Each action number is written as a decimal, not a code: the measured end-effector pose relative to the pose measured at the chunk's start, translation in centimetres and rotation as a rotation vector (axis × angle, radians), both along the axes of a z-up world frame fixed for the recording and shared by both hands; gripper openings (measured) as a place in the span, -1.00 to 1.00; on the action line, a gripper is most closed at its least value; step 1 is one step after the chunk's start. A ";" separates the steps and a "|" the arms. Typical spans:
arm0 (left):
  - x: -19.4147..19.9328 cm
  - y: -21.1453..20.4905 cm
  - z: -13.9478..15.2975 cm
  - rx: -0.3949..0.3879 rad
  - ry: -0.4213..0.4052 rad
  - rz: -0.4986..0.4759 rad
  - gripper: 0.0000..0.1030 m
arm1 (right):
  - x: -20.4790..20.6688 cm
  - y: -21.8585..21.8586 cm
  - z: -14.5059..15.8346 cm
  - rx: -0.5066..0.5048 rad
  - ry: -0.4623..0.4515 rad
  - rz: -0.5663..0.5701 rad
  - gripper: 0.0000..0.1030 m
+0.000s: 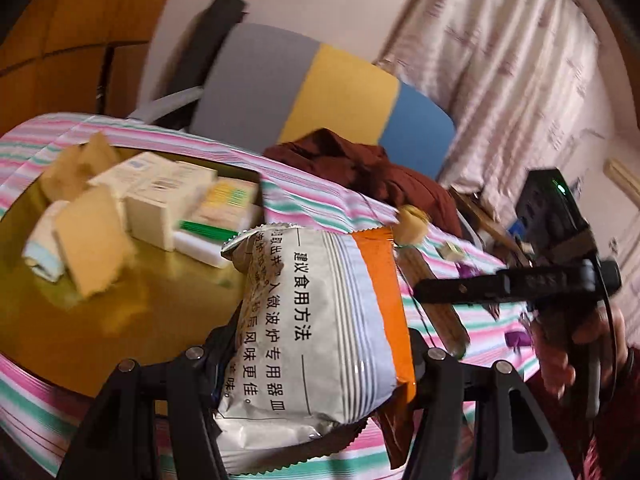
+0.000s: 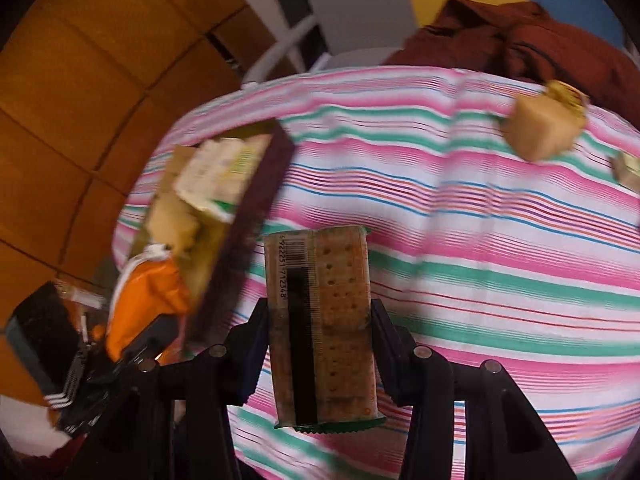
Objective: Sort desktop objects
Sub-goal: 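Release the orange-and-white bag and cracker packet into the gold tray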
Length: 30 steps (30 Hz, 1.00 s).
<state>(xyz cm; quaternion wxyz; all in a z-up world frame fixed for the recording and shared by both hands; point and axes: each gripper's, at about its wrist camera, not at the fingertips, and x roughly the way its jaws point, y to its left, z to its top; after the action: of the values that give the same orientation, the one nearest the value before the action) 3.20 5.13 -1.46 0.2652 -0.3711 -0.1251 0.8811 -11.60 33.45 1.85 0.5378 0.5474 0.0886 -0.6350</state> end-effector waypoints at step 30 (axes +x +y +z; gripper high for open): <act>-8.7 -10.0 -3.6 -0.231 -0.139 0.162 0.35 | 11.9 -16.5 -2.7 0.025 -0.089 0.013 -0.02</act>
<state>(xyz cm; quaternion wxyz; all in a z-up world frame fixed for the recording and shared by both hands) -5.48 -4.83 -5.08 0.1397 -0.4481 -0.0705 0.8802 0.31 16.95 -0.82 0.5386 0.5810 0.0762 -0.6054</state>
